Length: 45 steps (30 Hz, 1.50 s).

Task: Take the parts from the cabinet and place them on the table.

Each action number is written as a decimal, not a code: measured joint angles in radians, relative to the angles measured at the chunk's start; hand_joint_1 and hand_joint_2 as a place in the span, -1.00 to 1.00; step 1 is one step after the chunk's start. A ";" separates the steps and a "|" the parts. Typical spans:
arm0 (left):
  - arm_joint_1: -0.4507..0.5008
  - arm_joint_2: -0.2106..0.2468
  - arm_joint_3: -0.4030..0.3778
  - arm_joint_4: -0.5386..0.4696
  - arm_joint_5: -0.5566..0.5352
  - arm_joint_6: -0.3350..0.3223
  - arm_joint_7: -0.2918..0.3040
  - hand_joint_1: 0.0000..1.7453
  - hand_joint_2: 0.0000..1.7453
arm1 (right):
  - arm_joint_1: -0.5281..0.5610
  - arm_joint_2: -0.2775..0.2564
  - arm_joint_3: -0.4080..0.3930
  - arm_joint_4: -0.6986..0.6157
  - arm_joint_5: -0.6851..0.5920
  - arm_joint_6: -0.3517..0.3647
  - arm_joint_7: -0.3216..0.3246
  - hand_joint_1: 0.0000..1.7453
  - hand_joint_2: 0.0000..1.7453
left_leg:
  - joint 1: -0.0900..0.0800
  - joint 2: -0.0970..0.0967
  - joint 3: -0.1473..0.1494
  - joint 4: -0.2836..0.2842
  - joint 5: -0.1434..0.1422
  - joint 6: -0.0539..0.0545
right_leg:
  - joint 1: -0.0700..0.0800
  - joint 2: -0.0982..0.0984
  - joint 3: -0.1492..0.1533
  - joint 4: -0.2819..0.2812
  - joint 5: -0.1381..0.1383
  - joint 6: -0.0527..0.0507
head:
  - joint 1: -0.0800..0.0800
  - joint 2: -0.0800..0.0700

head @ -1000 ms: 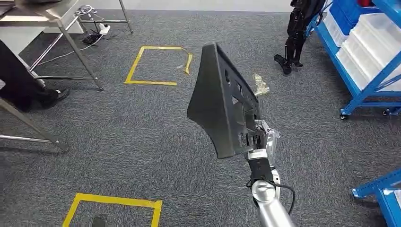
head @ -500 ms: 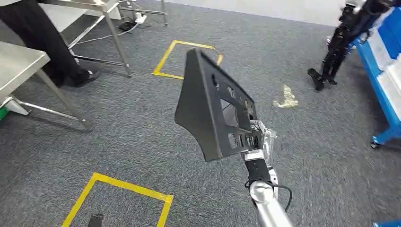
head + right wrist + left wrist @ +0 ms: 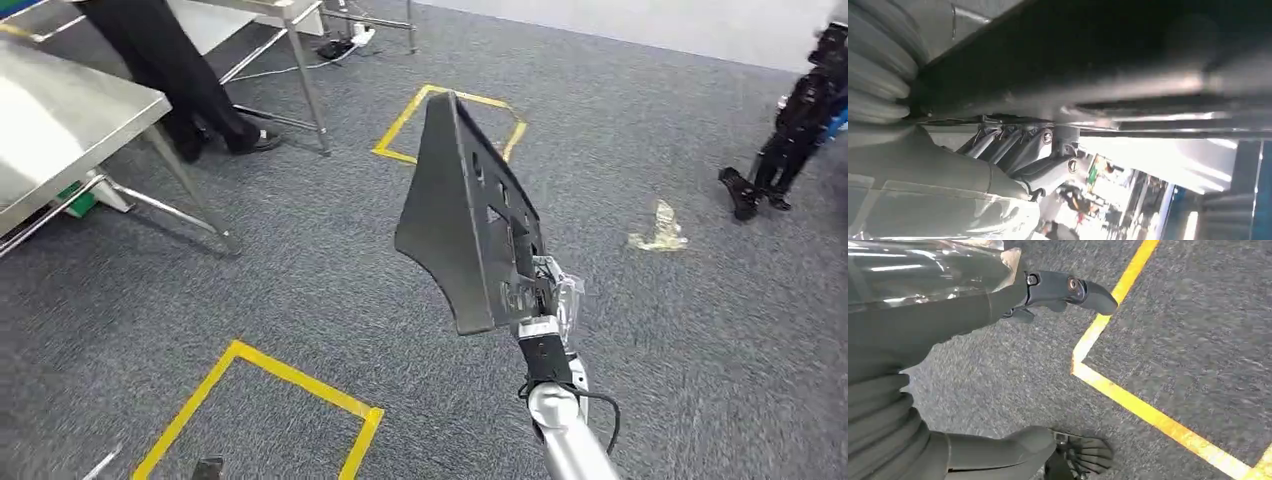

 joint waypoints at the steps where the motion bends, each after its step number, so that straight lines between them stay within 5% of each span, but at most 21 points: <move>1: 0.002 -0.001 0.000 0.000 0.000 0.000 0.000 -1.00 1.00 | 0.000 0.000 0.000 0.000 0.002 0.000 0.000 1.00 1.00 | 0.000 0.002 -0.003 0.001 0.013 0.001 | 0.001 -0.013 0.001 0.000 -0.001 -0.001 | 0.000 0.000; 4: 0.001 0.004 -0.003 0.000 -0.005 -0.009 0.001 -1.00 1.00 | -0.001 0.001 0.001 0.000 0.005 0.000 0.002 1.00 1.00 | -0.002 0.031 0.106 -0.208 0.123 0.014 | 0.003 -0.045 0.007 0.000 -0.006 -0.001 | 0.000 0.000; 5: -0.001 0.006 -0.005 0.000 -0.005 -0.011 0.001 -1.00 1.00 | -0.002 0.003 0.001 0.000 0.006 0.000 0.002 1.00 1.00 | -0.008 0.084 0.149 -0.281 0.137 0.022 | 0.007 -0.054 0.011 0.000 -0.008 0.001 | 0.000 0.000; 6: -0.006 0.007 -0.008 0.000 -0.008 -0.015 0.001 -1.00 1.00 | -0.001 0.003 0.001 0.000 0.008 0.000 0.002 1.00 1.00 | -0.020 0.095 0.153 -0.293 0.128 0.022 | 0.020 -0.062 0.010 0.002 -0.014 0.009 | 0.000 0.000; 10: -0.004 0.012 -0.011 0.000 -0.009 -0.021 0.002 -1.00 1.00 | 0.000 0.010 0.003 -0.006 0.014 -0.001 0.005 1.00 1.00 | -0.020 0.039 0.157 -0.308 0.137 0.041 | 0.021 -0.100 0.022 -0.005 -0.020 0.027 | 0.001 0.000; 12: -0.005 0.010 -0.013 0.000 -0.008 -0.024 0.002 -1.00 1.00 | 0.001 0.008 0.002 -0.011 0.018 -0.001 0.008 1.00 1.00 | -0.011 0.020 0.163 -0.316 0.145 0.052 | 0.011 0.001 -0.011 0.063 -0.052 0.028 | 0.002 0.000; 16: -0.006 0.006 -0.013 0.000 0.000 -0.024 0.000 -1.00 1.00 | 0.009 0.005 0.002 -0.014 0.023 0.003 0.023 1.00 1.00 | -0.008 -0.042 0.161 -0.315 0.146 0.055 | 0.008 0.034 -0.145 0.312 -0.127 0.033 | 0.003 0.000; 19: -0.003 0.005 -0.013 0.000 0.000 -0.024 0.000 -1.00 1.00 | 0.008 0.004 0.002 -0.018 0.026 0.003 0.023 1.00 1.00 | -0.003 -0.086 0.165 -0.312 0.144 0.049 | -0.003 0.049 -0.061 0.116 -0.032 0.067 | 0.003 0.000; 20: -0.004 0.005 -0.013 0.000 0.000 -0.024 0.000 -1.00 1.00 | 0.007 0.004 0.002 -0.018 0.026 0.003 0.023 1.00 1.00 | -0.002 -0.101 0.163 -0.308 0.142 0.043 | -0.012 0.088 -0.018 0.023 0.002 0.077 | 0.004 0.000; 21: -0.004 0.007 -0.013 0.000 0.000 -0.024 0.000 -1.00 1.00 | 0.007 0.004 0.003 -0.018 0.026 0.003 0.024 1.00 1.00 | -0.009 -0.113 0.157 -0.299 0.137 0.033 | -0.009 0.102 -0.008 0.004 0.001 0.065 | 0.004 0.000; 25: 0.005 0.010 -0.013 0.000 0.000 -0.024 0.000 -1.00 1.00 | 0.006 0.009 0.003 -0.021 0.026 0.004 0.024 1.00 1.00 | -0.003 -0.140 0.147 -0.306 0.143 0.016 | -0.014 0.062 -0.004 0.002 0.009 0.029 | 0.002 0.000; 27: 0.004 0.008 -0.013 0.001 0.000 -0.023 0.000 -1.00 1.00 | 0.005 0.013 0.003 -0.026 0.026 0.004 0.024 1.00 1.00 | -0.008 -0.033 0.121 -0.252 0.105 0.008 | -0.012 0.044 -0.001 -0.001 0.008 0.011 | -0.003 0.000; 29: -0.001 0.008 -0.013 0.001 0.000 -0.023 0.000 -1.00 1.00 | 0.007 0.012 0.002 -0.026 0.026 0.004 0.024 1.00 1.00 | -0.004 -0.002 0.043 -0.090 0.029 0.002 | -0.006 0.018 0.001 0.000 0.003 0.004 | -0.003 0.000; 31: 0.001 0.006 -0.013 0.001 0.000 -0.023 0.000 -1.00 1.00 | 0.007 0.013 0.002 -0.026 0.026 0.004 0.024 1.00 1.00 | 0.001 0.001 -0.008 0.004 0.009 -0.002 | -0.004 -0.006 0.002 0.000 0.001 0.001 | -0.003 0.000; 34: 0.002 0.008 -0.013 0.001 0.000 -0.023 0.000 -1.00 1.00 | 0.006 0.013 0.002 -0.026 0.026 0.004 0.024 1.00 1.00 | 0.001 0.019 0.074 -0.159 0.107 0.001 | -0.004 -0.042 0.009 0.000 -0.005 0.001 | -0.003 0.000; 35: 0.001 0.008 -0.013 0.001 0.000 -0.023 0.000 -1.00 1.00 | 0.006 0.014 0.003 -0.027 0.026 0.004 0.024 1.00 1.00 | 0.000 0.057 0.126 -0.251 0.142 0.006 | -0.003 -0.051 0.013 0.000 -0.008 0.005 | -0.003 0.000; 36: -0.003 0.008 -0.013 0.001 0.000 -0.024 0.000 -1.00 1.00 | 0.006 0.014 0.002 -0.029 0.026 0.007 0.024 1.00 1.00 | -0.013 0.119 0.146 -0.291 0.126 0.007 | 0.006 -0.059 0.016 0.000 -0.011 0.010 | -0.003 0.000; 40: -0.001 0.009 -0.013 0.002 0.001 -0.030 0.000 -1.00 1.00 | -0.007 0.018 0.002 -0.029 0.030 0.021 0.025 1.00 1.00 | -0.022 0.059 0.145 -0.297 0.131 0.028 | 0.013 -0.105 0.026 -0.007 -0.018 0.028 | -0.002 0.000; 41: 0.000 0.008 -0.013 0.002 0.001 -0.031 0.003 -1.00 1.00 | -0.013 0.019 0.001 -0.029 0.030 0.021 0.026 1.00 1.00 | -0.007 0.046 0.154 -0.306 0.139 0.038 | 0.012 -0.086 0.017 0.001 -0.026 0.037 | 0.000 0.000; 43: -0.005 0.008 -0.013 0.002 0.000 -0.033 0.007 -1.00 1.00 | -0.020 0.018 0.002 -0.028 0.031 0.022 0.025 1.00 1.00 | -0.007 0.021 0.154 -0.308 0.142 0.051 | 0.006 0.014 -0.022 0.100 -0.074 0.029 | 0.002 0.000; 45: -0.008 0.007 -0.014 0.002 0.002 -0.040 0.009 -1.00 1.00 | -0.019 0.015 0.002 -0.022 0.028 0.026 0.024 1.00 1.00 | -0.007 -0.013 0.153 -0.308 0.142 0.052 | 0.005 0.031 -0.105 0.263 -0.131 0.024 | 0.003 0.000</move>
